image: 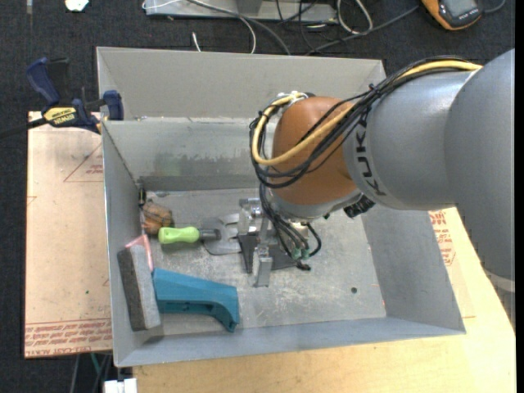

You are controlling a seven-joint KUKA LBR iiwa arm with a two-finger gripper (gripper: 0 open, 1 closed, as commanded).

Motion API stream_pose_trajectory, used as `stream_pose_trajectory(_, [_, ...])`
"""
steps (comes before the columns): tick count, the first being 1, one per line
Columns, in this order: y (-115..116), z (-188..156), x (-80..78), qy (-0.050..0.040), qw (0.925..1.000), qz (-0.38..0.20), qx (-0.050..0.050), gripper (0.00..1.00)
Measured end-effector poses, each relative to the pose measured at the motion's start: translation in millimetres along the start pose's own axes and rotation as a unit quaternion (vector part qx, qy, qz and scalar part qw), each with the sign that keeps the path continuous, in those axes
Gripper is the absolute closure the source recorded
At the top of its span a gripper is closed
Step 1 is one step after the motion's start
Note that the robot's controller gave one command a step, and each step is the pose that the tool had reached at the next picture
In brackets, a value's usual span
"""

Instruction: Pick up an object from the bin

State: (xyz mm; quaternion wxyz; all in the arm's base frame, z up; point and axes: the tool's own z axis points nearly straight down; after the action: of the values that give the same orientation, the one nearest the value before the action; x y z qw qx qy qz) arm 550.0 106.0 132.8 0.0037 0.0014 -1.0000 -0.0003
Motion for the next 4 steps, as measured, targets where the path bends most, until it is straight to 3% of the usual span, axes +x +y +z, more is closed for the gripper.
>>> stream_pose_trajectory(1, [-0.6, -4.6, -2.2, -0.004, 1.0, 0.001, 0.0, 0.0])
stream_pose_trajectory(2, [-26.7, 33.7, -40.0, -0.0061, 0.9995, -0.029, -0.001, 0.0])
stream_pose_trajectory(3, [-7.5, 54.2, -81.5, -0.0085, 0.9986, -0.053, -0.003, 1.0])
stream_pose_trajectory(4, [-7.9, 54.8, -81.3, -0.0083, 0.9986, -0.053, -0.003, 0.0])
